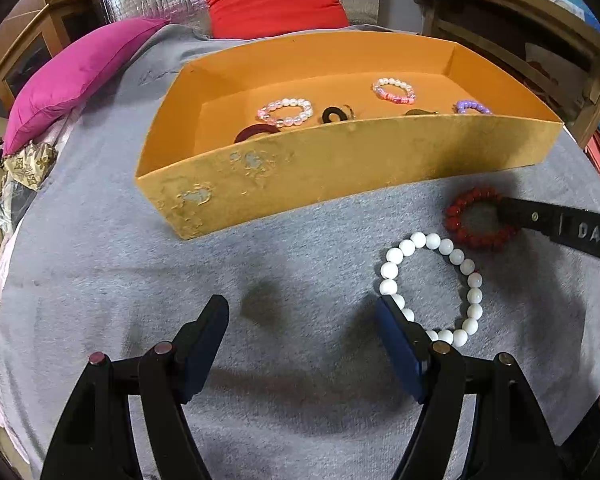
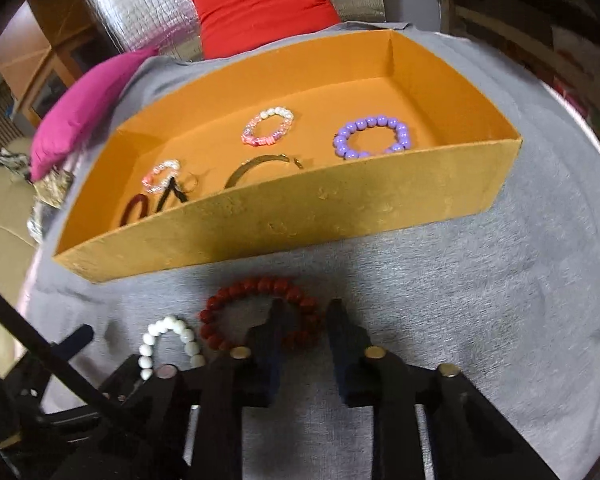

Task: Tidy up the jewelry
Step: 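Withdraw both open tools from the box toward the white and red bracelets, then lower the right tool over the red bead bracelet and close on it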

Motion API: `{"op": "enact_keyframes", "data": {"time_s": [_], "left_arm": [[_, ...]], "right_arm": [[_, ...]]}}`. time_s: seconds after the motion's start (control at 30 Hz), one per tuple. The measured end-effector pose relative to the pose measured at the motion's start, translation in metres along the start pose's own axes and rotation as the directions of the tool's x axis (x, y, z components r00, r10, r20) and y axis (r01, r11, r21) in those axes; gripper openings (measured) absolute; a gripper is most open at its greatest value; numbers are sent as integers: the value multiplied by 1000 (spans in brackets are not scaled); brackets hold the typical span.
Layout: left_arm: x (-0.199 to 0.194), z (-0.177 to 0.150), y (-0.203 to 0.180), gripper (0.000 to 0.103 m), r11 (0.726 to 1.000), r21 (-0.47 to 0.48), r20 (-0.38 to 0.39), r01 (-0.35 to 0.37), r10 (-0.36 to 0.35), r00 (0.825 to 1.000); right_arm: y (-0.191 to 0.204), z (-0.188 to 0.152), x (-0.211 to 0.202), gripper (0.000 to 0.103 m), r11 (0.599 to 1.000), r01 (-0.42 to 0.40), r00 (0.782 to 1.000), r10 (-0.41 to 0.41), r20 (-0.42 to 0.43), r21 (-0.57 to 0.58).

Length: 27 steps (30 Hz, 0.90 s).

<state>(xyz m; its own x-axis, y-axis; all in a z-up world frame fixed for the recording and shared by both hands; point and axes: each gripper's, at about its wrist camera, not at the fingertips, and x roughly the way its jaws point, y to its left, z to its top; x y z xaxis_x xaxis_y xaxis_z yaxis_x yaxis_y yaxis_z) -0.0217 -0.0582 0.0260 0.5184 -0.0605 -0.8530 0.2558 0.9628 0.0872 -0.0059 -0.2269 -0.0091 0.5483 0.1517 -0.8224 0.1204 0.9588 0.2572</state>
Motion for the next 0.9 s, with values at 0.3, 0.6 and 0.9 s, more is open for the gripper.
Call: {"op": "enact_keyframes", "data": {"time_s": [0.3,0.6,0.9], "left_arm": [[-13,1,1,71,1000,5,62,4,-4,998],[-17,1,-14,69,993,36,59,113,-115,992],[-3,-2,-33,72,994,91,24,62,-64,998]], "right_arm": [[-14,-4,-9,12,998,56,998,-56,17,0],[-31,-1,-13,13,995,85,996,-85,2,43],[-38,-3,-13,14,995,39,999,-37,-23,88]]}}
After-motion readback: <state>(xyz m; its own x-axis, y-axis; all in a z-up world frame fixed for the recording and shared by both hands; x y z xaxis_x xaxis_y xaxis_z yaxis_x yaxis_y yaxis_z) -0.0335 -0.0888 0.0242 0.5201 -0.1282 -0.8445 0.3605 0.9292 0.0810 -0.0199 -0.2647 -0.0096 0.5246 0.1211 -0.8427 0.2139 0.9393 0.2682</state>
